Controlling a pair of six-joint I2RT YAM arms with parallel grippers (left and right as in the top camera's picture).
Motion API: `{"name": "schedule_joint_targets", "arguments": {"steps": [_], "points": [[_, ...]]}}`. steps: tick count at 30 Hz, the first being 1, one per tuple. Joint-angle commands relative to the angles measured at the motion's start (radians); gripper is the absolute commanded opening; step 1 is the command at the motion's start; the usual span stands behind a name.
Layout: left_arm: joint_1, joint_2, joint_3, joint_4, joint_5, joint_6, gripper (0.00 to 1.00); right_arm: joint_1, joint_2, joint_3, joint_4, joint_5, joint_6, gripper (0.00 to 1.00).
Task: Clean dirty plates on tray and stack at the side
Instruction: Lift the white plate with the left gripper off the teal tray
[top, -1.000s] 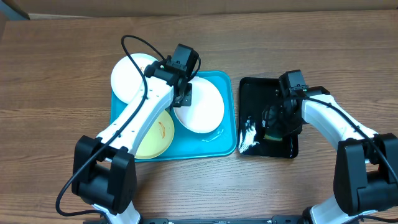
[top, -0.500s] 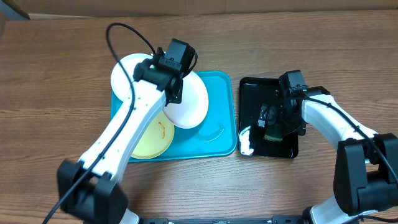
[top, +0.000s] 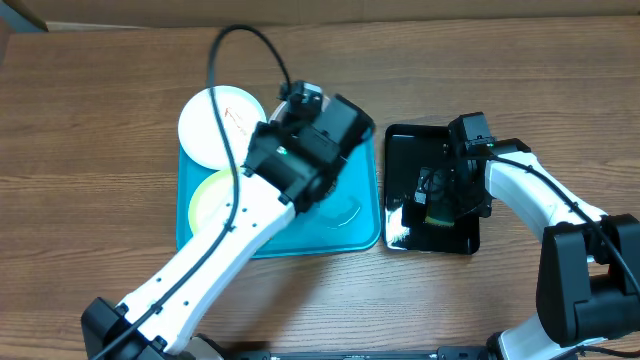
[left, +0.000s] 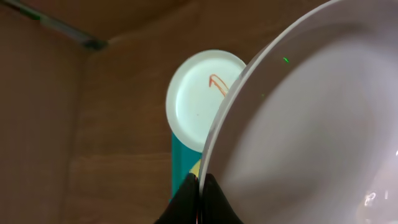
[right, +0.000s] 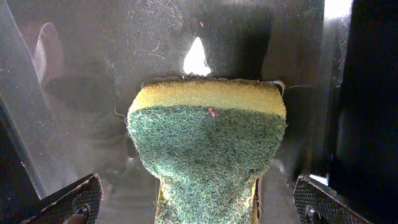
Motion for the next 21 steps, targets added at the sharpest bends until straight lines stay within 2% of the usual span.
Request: {"name": "schedule_joint_targets", "arguments": {"steps": [1,9,14,21], "points": [[-0.044,-0.001,0.021,-0.003,-0.158,0.011,0.04,-0.001,0.006,-0.005,0.004,0.009,0.003,1.00],[-0.073,-0.001,0.021,-0.013,-0.159,-0.016,0.04,-0.001,0.006,-0.005,0.004,0.009,0.003,1.00],[-0.073,-0.001,0.021,-0.011,-0.234,-0.008,0.04,-0.001,0.006,-0.005,0.004,0.009,0.003,1.00],[-0.116,-0.001,0.021,-0.003,-0.266,0.011,0.04,-0.001,0.006,-0.005,0.004,0.009,0.003,1.00]]}}
